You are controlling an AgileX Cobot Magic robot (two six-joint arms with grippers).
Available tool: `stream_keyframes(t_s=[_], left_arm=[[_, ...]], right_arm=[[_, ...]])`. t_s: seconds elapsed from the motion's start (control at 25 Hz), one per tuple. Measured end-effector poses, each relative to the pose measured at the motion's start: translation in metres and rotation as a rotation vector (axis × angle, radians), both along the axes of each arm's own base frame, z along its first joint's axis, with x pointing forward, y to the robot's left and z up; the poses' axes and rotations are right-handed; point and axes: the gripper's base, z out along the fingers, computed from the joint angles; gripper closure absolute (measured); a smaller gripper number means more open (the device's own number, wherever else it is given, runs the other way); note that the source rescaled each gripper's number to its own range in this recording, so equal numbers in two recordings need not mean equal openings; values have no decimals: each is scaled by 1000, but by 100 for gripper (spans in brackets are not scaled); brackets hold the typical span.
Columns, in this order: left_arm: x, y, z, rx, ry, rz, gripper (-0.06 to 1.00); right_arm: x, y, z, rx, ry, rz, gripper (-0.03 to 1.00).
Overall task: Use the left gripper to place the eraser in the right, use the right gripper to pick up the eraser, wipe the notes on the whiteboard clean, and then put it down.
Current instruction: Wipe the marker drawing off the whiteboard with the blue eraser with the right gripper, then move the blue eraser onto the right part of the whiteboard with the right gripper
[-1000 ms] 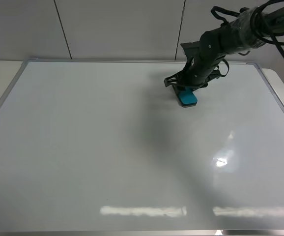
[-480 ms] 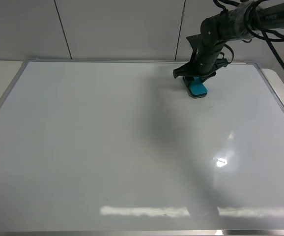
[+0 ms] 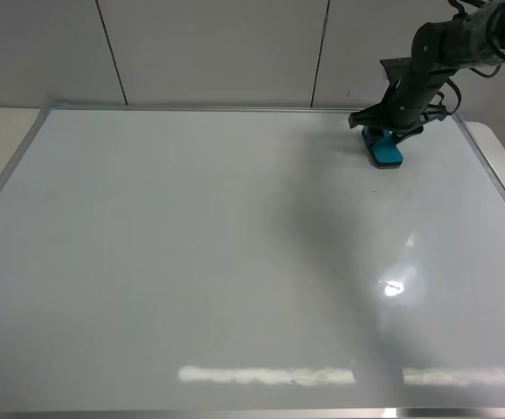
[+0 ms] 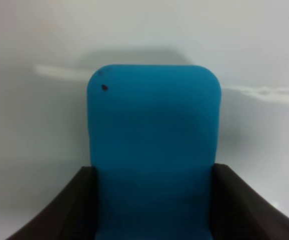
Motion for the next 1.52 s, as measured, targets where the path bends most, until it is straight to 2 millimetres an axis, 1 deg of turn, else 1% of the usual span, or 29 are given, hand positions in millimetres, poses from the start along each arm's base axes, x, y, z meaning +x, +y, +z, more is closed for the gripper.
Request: stream_keyframes(t_s=[0.04,0.12,0.16,0.32,0.4,0.52,0.6,0.72,0.84,1.0,1.12,1.2,1.32,1.4,1.52], left_arm=[[0,0,0,0,0,0,-6],[0,0,0,0,0,0,-6],[0,0,0,0,0,0,-6],[0,0,0,0,0,0,-6],[0,0,0,0,0,0,-6],[0,0,0,0,0,0,-6],[0,0,0,0,0,0,-6],[0,0,0,0,0,0,-6],[0,0,0,0,0,0,-6],[0,0,0,0,0,0,-6],[0,0,0,0,0,0,-6],[0,0,0,0,0,0,-6],[0,0,0,0,0,0,-6],[0,0,0,0,0,0,-6],[0,0,0,0,0,0,-6]], right_arm=[[0,3,0,16,2,17,96],[-2,16,0,34,5,61,96],[-4,29,0,40,6,91,96],[-18,88,0,62,5,215,96],[-27,112,0,71,5,261,96],[-34,130,0,100,13,284,96],[-37,134,3,118,20,280,96],[-42,132,8,126,43,275,96],[-51,122,18,125,39,263,96],[-70,95,30,119,38,220,96],[-86,65,33,108,36,166,96],[-99,41,34,102,48,114,96],[-124,2,35,99,70,23,96],[-145,-23,40,100,63,-43,96],[-176,-51,50,99,19,-119,96]])
